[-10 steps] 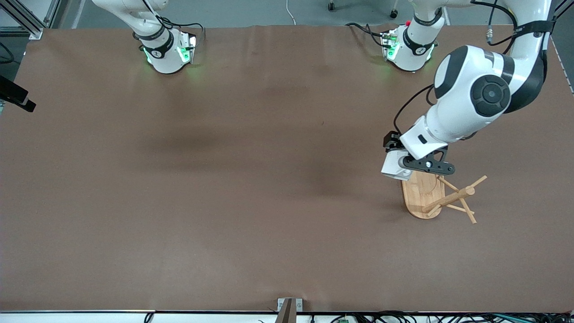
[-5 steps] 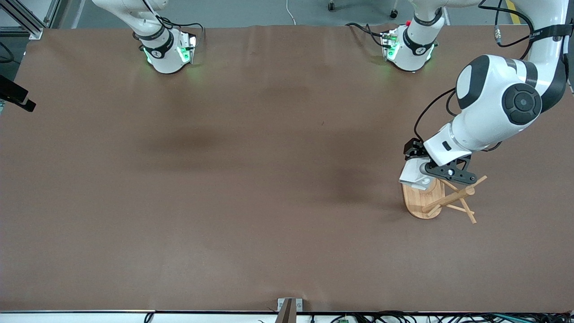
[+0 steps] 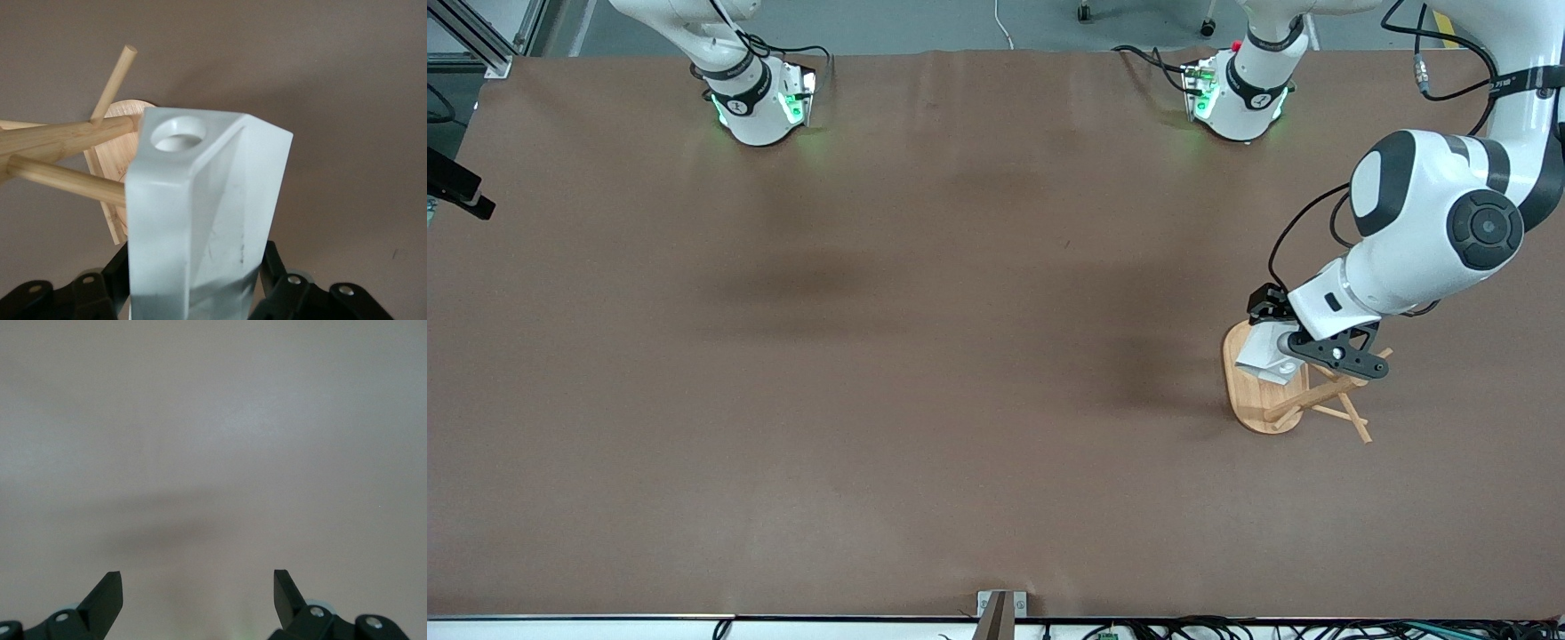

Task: Hang cup on rack
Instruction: 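Lower the cup with the left gripper onto a rack peg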

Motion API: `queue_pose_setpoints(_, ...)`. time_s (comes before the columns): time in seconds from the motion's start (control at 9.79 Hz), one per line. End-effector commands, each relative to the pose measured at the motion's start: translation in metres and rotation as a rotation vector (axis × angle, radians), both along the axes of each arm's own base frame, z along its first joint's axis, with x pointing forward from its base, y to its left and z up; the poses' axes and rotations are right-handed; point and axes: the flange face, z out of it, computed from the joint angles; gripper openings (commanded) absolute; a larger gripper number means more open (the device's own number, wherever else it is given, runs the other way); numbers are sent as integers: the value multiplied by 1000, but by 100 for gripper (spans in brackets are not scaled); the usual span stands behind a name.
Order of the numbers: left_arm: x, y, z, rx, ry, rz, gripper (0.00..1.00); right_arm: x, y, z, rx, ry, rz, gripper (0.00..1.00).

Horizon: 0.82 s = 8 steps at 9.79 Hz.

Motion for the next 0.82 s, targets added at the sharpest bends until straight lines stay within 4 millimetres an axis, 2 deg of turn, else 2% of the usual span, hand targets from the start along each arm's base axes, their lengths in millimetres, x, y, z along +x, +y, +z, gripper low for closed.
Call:
queue_pose_setpoints(0.0, 1, 13, -21, -8, 16, -11, 0, -2, -1, 3, -21, 6, 11, 100)
queue_pose_setpoints(0.2, 5, 17, -27, -7, 5, -1, 1, -2, -1, 3, -20, 7, 6, 100)
queue_pose_setpoints(0.51, 10, 23, -34, -6, 12, 9, 23, -2, -2, 3, -20, 6, 6, 100)
queue_pose_setpoints(0.61, 12, 31, -35, -2, 12, 21, 39, -2, -2, 3, -20, 6, 6, 100)
queue_pose_setpoints(0.72, 12, 33, -34, -2, 11, 25, 82, -3, -3, 3, -20, 6, 8, 100)
